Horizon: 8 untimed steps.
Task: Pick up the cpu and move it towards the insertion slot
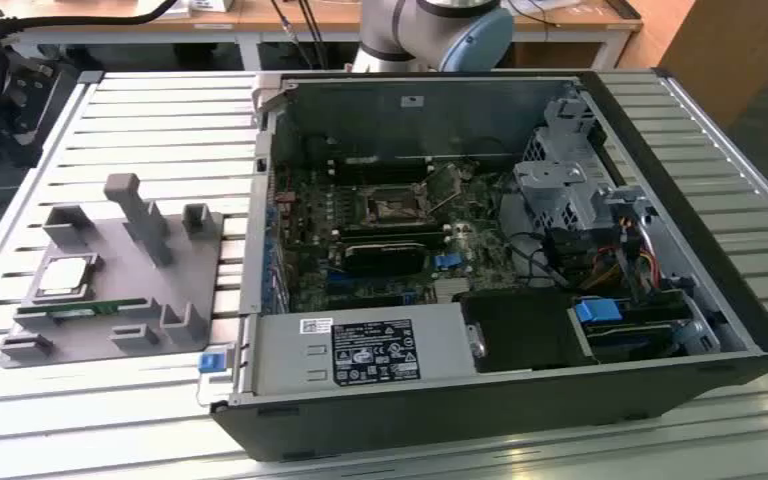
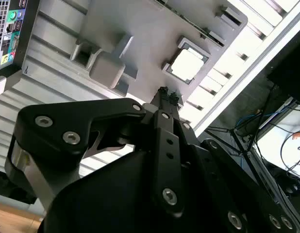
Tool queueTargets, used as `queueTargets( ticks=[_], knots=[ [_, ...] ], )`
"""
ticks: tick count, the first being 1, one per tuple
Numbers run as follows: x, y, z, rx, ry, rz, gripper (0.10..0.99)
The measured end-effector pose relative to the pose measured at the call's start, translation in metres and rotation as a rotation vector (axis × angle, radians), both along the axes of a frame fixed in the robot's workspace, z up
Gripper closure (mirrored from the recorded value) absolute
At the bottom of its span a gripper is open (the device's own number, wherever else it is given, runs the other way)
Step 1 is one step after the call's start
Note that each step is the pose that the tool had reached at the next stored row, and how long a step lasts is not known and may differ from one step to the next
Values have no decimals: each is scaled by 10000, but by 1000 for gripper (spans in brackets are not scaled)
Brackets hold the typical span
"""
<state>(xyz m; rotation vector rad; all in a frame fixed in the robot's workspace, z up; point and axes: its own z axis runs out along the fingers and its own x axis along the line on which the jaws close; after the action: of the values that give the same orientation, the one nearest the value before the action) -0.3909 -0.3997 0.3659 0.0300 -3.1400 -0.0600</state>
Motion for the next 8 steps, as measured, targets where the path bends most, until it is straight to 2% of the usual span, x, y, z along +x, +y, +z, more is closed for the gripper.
queueTargets(
  ticks=[8],
  knots=[
    [-7, 0, 0, -1, 1, -1, 980]
  ],
)
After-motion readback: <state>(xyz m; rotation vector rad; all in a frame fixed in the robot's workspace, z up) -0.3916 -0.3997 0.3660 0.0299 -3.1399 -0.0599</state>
